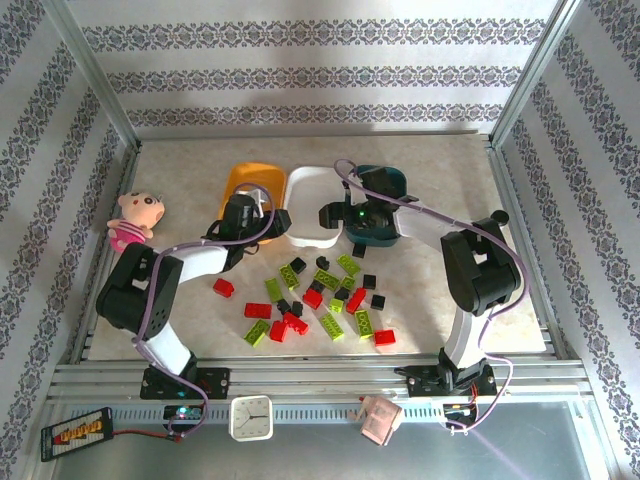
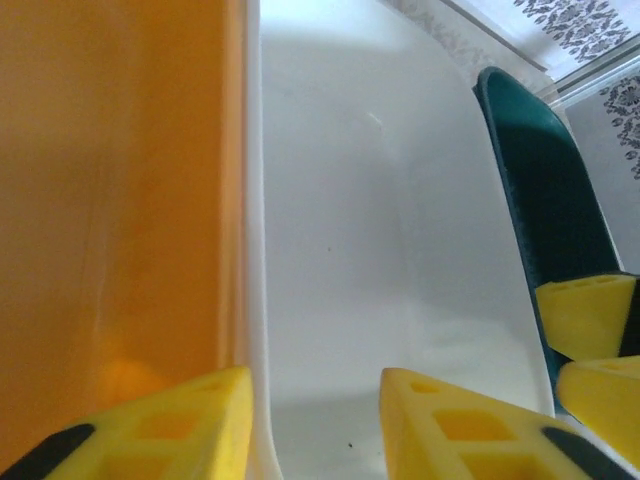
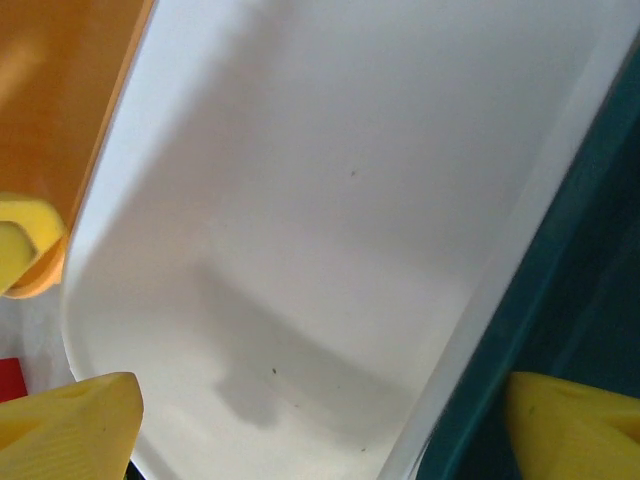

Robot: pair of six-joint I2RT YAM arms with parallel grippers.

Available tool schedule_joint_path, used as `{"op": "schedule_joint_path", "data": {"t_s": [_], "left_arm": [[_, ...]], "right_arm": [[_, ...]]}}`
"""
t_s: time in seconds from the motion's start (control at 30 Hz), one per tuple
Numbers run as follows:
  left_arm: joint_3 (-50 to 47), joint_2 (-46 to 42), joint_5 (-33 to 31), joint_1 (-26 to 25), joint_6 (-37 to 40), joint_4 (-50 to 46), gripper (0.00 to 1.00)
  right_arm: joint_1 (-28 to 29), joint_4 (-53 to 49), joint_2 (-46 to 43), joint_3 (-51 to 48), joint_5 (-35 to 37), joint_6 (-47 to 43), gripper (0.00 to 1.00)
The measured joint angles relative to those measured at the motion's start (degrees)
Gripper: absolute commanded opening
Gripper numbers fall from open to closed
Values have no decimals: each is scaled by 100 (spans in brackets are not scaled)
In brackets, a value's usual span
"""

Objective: Sort the legos into containers by color
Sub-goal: Move the container to the center of the table.

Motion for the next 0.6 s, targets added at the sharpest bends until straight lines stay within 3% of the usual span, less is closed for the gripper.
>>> {"op": "schedule_joint_path", "data": {"t_s": [0.17,0.3,0.37,0.4,0.6], "left_arm": [[11,-765,-348,-2,101,-299,54],[107,-1545,-721,-2,350,-713,61],[96,-2013,-946,-2,522,-931,77],[52,-2240,-1049,-4,570,-970,100],[-855,-3965,-1893,-4,654,-944,99]], "right_arm": [[31,-160,-225,-59,472,0,93],[48,-413,-892,-192,1021,-4,91],[105,-446,-1392,-437,1316,-2,88],[151,-470,-1628,-599,1423,-2,87],[861,-876,-2778,-1814,2216,229,80]]}}
